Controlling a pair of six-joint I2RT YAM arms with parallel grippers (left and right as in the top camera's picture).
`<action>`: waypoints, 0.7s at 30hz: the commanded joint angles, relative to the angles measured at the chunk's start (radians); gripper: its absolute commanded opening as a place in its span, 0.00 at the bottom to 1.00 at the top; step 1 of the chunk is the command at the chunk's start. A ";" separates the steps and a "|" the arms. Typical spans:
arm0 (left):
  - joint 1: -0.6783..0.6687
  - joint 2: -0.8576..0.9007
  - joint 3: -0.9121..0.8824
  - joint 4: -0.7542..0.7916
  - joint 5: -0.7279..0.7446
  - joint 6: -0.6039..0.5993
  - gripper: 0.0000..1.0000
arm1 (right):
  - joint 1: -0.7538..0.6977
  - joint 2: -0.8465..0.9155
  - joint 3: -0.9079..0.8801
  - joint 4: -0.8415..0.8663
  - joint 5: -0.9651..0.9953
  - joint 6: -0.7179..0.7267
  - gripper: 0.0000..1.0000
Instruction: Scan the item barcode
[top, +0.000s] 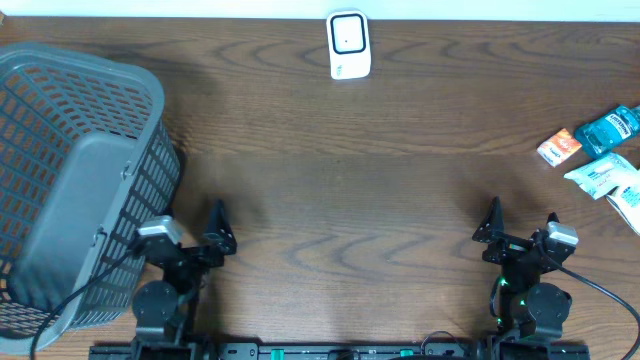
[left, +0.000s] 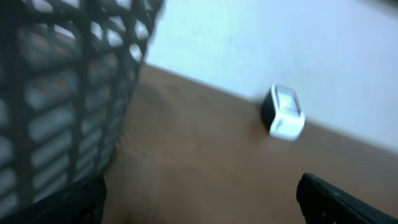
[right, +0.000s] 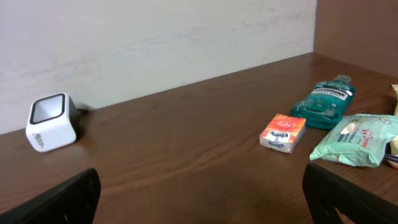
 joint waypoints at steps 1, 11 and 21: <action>-0.012 -0.008 -0.069 0.027 0.077 0.195 0.98 | -0.006 -0.006 -0.001 -0.004 -0.002 -0.010 0.99; -0.020 -0.008 -0.075 0.040 0.031 0.309 0.98 | -0.006 -0.006 -0.001 -0.004 -0.002 -0.010 0.99; -0.019 -0.008 -0.075 0.033 -0.049 0.211 0.98 | -0.006 -0.006 -0.001 -0.004 -0.002 -0.010 0.99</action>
